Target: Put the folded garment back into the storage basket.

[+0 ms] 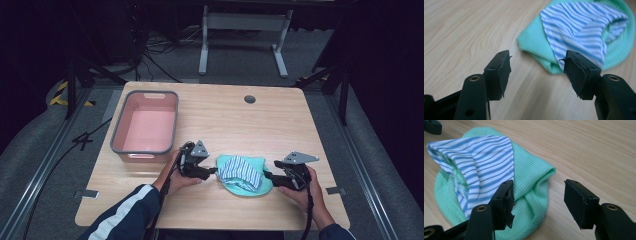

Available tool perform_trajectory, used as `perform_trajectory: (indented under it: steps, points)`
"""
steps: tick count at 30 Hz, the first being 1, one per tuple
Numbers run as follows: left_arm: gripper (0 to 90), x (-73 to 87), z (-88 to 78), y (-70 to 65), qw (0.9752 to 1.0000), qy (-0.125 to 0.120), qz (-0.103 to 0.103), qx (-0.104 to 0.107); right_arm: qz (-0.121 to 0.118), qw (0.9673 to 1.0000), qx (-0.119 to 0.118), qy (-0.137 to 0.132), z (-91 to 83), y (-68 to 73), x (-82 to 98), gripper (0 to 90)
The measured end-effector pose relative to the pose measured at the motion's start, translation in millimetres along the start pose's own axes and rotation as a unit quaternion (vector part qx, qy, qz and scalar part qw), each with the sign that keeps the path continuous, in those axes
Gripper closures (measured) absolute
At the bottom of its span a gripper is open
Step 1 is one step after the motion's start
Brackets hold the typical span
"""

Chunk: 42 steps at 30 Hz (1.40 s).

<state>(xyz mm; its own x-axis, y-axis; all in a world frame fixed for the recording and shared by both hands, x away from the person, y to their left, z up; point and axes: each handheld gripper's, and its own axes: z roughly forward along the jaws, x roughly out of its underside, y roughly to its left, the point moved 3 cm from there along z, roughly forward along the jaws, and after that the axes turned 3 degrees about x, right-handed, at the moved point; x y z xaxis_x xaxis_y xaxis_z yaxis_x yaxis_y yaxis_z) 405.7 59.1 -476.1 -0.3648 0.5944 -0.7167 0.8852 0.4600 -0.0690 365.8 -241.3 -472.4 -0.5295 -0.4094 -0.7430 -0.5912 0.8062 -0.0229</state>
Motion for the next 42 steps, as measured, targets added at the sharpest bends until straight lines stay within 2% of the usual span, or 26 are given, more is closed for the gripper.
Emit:
perform_trajectory:
  steps: [5, 7, 9, 11, 16, 19, 23, 25, 28, 29, 32, 35, 38, 42]
  points:
    - [36.2, -5.7, 16.5, 5.0, 1.0000, 0.002, -0.009, -0.002, 0.008, 1.0000, -0.001, 0.002, 9.8, -1.3, -3.7, 41.8]
    - [35.5, -4.1, 24.9, 6.1, 0.9998, 0.016, -0.005, -0.004, 0.008, 1.0000, -0.001, 0.005, 13.6, 0.2, -4.6, 41.7]
    - [33.1, -1.1, 30.8, 6.9, 0.9997, 0.021, -0.013, 0.005, -0.001, 0.9999, -0.004, 0.015, 19.4, 4.8, -4.2, 41.3]
    - [31.3, 0.6, 33.6, 7.3, 0.9997, 0.016, -0.016, 0.009, -0.005, 0.9997, -0.002, 0.023, 23.0, 8.2, -3.4, 41.6]
    - [27.3, 2.3, 34.6, 3.0, 0.9998, 0.022, 0.002, 0.002, -0.005, 0.9990, 0.011, 0.042, 29.3, 8.1, 2.4, 40.3]
    - [25.2, 3.3, 35.7, 1.2, 0.9999, 0.014, -0.001, -0.002, 0.012, 0.9991, 0.007, 0.041, 31.2, 6.0, 4.9, 39.7]
    - [25.2, 3.3, 35.6, 1.0, 0.9999, 0.015, 0.001, -0.005, 0.012, 0.9991, 0.002, 0.040, 30.4, 8.2, 5.0, 45.2]
    - [25.3, 3.1, 35.3, 0.7, 0.9998, 0.018, 0.001, -0.007, 0.010, 0.9991, -0.001, 0.040, 29.9, 10.0, 4.8, 50.9]
    - [32.0, 2.4, 34.2, -2.8, 0.9998, 0.019, 0.003, 0.003, 0.008, 0.9991, -0.008, 0.041, 29.1, 13.1, 4.3, 60.6]
    - [35.8, 1.9, 33.6, -3.3, 0.9997, 0.021, 0.010, 0.003, 0.006, 0.9990, -0.009, 0.042, 28.8, 14.1, 4.1, 63.8]
    - [51.0, 0.3, 33.3, -8.3, 0.9995, 0.023, 0.014, 0.017, 0.006, 0.9989, -0.017, 0.043, 28.4, 17.2, 3.6, 72.2]
    - [64.2, -0.7, 33.1, -11.4, 0.9991, 0.025, 0.017, 0.030, 0.007, 0.9989, -0.020, 0.042, 28.3, 18.6, 3.8, 75.5]
    - [73.1, -0.6, 33.4, -12.8, 0.9987, 0.022, 0.014, 0.044, 0.003, 0.9989, -0.021, 0.041, 28.0, 19.6, 4.0, 78.6]
    - [79.7, -0.4, 33.5, -12.9, 0.9984, 0.021, 0.010, 0.052, 0.000, 0.9991, -0.018, 0.039, 27.6, 21.2, 4.2, 80.7]
